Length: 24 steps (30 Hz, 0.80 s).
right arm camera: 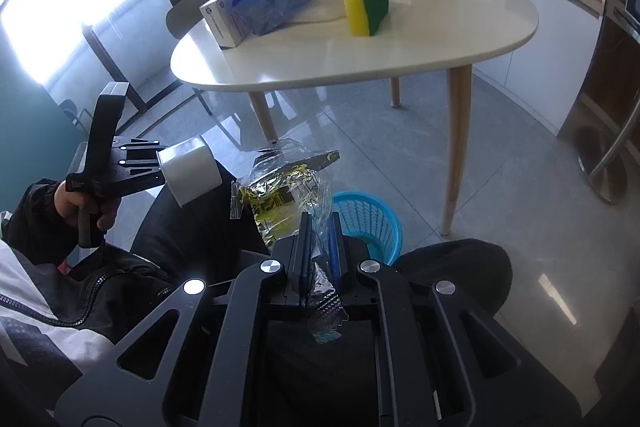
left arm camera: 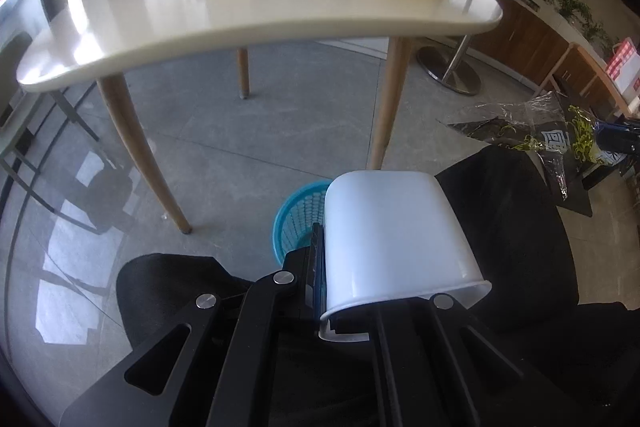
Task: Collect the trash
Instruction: 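Carry the container and wrapper down over the blue wastebasket with both tools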
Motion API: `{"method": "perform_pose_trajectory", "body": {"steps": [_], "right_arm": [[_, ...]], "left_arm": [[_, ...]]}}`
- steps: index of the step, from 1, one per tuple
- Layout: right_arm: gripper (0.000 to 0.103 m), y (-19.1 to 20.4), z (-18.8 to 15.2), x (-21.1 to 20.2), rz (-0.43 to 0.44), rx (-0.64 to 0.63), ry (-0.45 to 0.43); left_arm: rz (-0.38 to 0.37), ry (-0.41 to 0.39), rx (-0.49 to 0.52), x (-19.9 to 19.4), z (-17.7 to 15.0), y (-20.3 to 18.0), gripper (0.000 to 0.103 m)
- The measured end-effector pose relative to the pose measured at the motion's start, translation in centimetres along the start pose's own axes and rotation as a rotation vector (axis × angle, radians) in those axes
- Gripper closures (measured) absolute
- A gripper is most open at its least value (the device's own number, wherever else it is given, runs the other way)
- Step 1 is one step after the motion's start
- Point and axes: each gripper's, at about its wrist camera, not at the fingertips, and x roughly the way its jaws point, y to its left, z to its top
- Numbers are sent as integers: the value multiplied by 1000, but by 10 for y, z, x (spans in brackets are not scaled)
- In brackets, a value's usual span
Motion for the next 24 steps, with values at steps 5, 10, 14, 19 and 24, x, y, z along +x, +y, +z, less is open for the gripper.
{"method": "perform_pose_trajectory", "body": {"steps": [5,10,14,19,24], "right_arm": [[95,-15,2,48,9,53,81],[95,-28,2,96,10,92,157],[95,-38,3,130,8,132,215],[95,-55,5,175,-7,203,282],[95,-75,5,220,-31,262,338]], "left_arm": [[-32,79,-52,34,-1,6,101],[-68,151,-98,68,-3,13,101],[-77,202,-134,91,-3,19,101],[-97,298,-230,126,1,31,101],[-104,389,-291,165,3,43,101]]}}
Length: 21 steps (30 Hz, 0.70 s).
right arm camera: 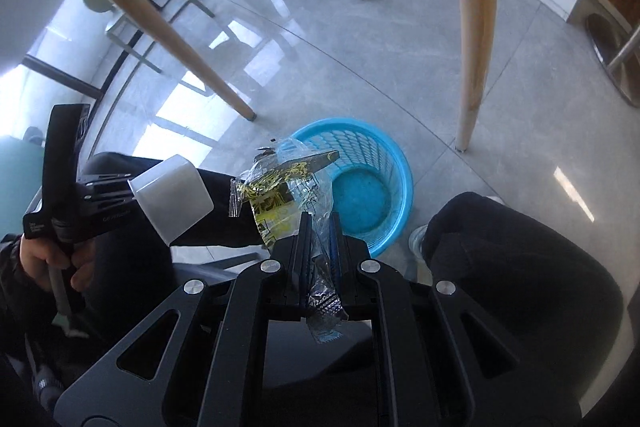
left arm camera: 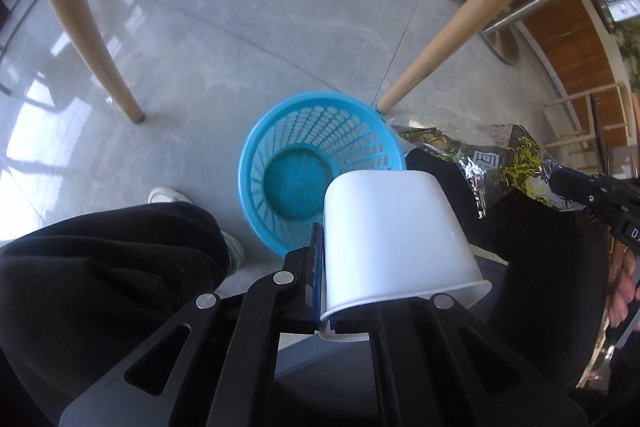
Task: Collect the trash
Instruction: 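Carry the container and wrapper down over the blue wastebasket with both tools, then open both tools to drop the container and wrapper into the wastebasket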
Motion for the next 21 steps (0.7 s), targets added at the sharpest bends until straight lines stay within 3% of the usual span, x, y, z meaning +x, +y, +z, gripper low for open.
{"method": "perform_pose_trajectory", "body": {"steps": [12,21], "right_arm": [[95,-23,28,108,-56,123,153],[94,-35,41,147,-79,167,211]], "left_arm": [[43,185,-76,87,30,13,101],[72,233,-43,120,39,12,101]]}}
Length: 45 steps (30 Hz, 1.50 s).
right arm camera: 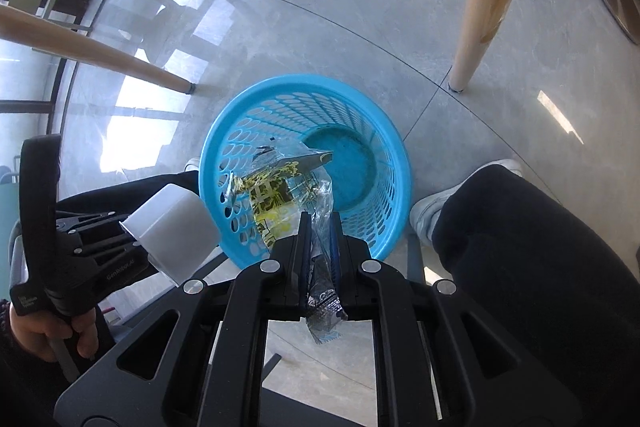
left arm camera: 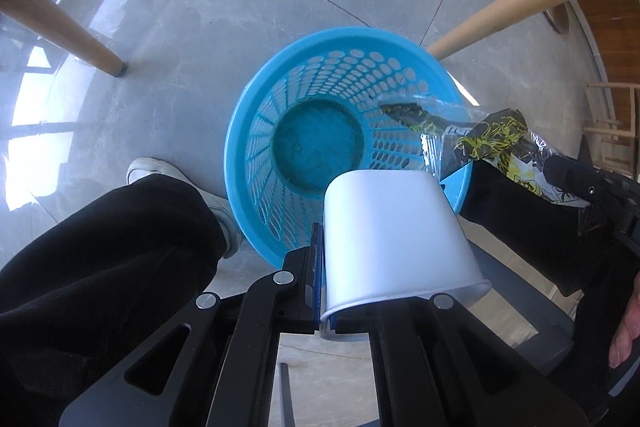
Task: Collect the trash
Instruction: 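Open both tools to drop the container and wrapper into the wastebasket, then raise both tools back toward the table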
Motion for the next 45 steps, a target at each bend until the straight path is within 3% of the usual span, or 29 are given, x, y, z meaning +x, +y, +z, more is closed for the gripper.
{"method": "perform_pose_trajectory", "body": {"steps": [9,11,12,13,15,16,18,23,35,45], "right_arm": [[92,-3,2,13,17,37,29],[84,-4,3,14,21,55,25],[78,-4,4,14,21,59,20],[63,-4,4,14,14,61,17],[46,-3,3,13,1,61,6],[40,-3,3,13,-2,61,4],[25,-4,3,13,-16,65,1],[12,-8,3,10,-35,77,-17],[9,-7,-11,-5,-24,78,-63],[9,1,-36,-41,-1,40,-122]], "left_arm": [[8,-3,24,5,5,-4,99],[14,-2,29,7,5,-4,95],[20,-2,30,7,5,-4,89],[24,-2,32,8,6,-5,85],[40,-8,35,9,5,-6,56],[52,-14,39,8,5,-6,51],[60,-28,41,6,5,-6,29],[48,-33,24,4,5,-4,10],[39,-69,27,-12,-7,-7,6],[23,-136,34,-50,-32,-9,6]]}}
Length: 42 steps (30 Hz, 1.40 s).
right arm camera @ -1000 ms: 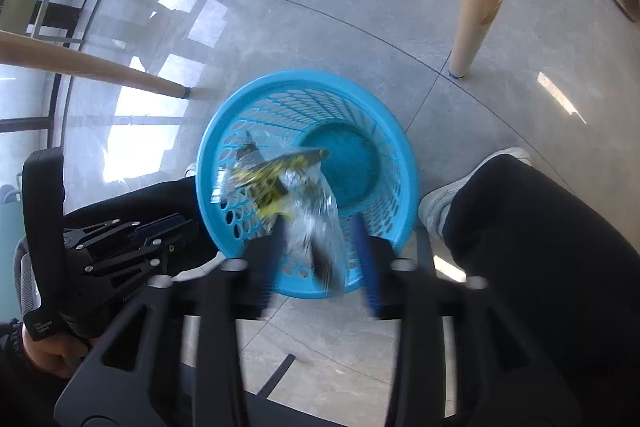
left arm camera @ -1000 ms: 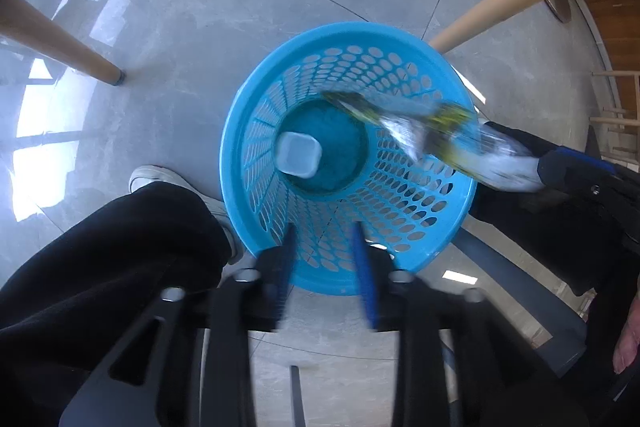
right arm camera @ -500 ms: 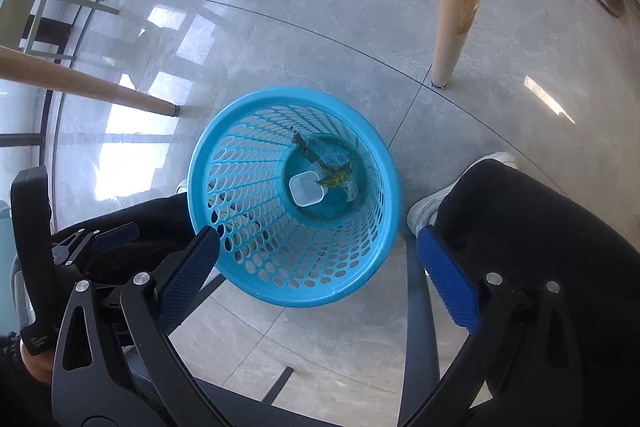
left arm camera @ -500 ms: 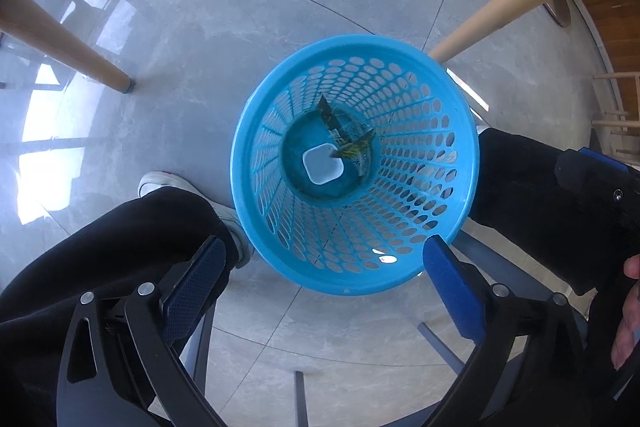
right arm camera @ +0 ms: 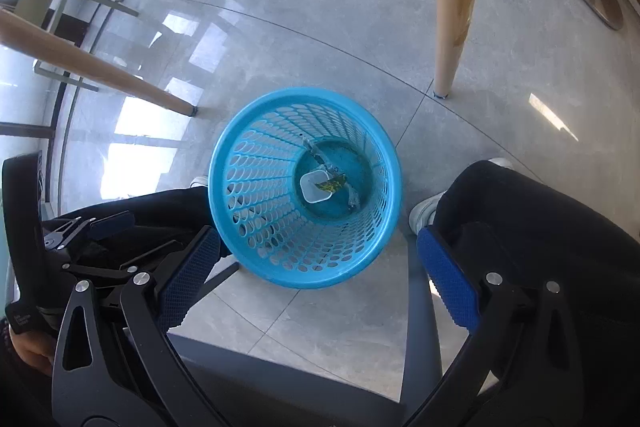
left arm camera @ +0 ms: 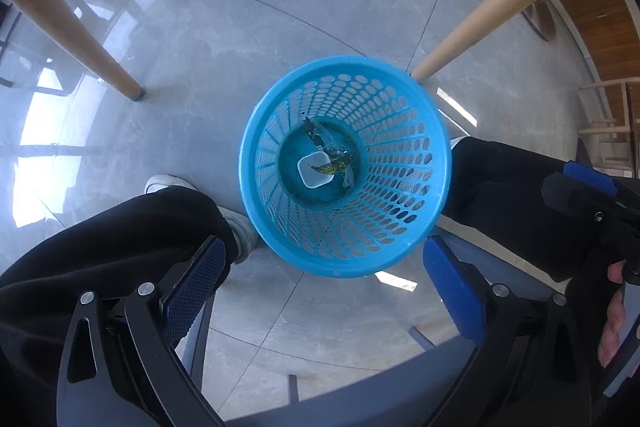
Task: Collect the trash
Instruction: 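Raise both tools back toward the table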
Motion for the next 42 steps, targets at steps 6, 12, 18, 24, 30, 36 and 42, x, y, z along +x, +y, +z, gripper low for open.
{"method": "perform_pose_trajectory", "body": {"steps": [6,12,18,24,30,36,42], "right_arm": [[9,5,-23,-34,19,-37,-48],[9,9,-46,-69,33,-77,-99],[9,19,-62,-112,52,-124,-177],[9,29,-77,-153,82,-154,-262],[9,39,-93,-188,119,-152,-328],[9,54,-106,-229,120,-198,-450],[9,60,-109,-261,138,-219,-533]], "left_arm": [[-1,-55,26,-36,-20,0,6],[21,-115,42,-67,-39,1,6],[-14,-197,24,-103,-64,4,6],[-43,-280,27,-137,-87,4,6],[-49,-374,-20,-171,-103,8,6],[-22,-499,-11,-212,-114,-3,6],[-83,-573,-18,-248,-116,-6,6]]}}
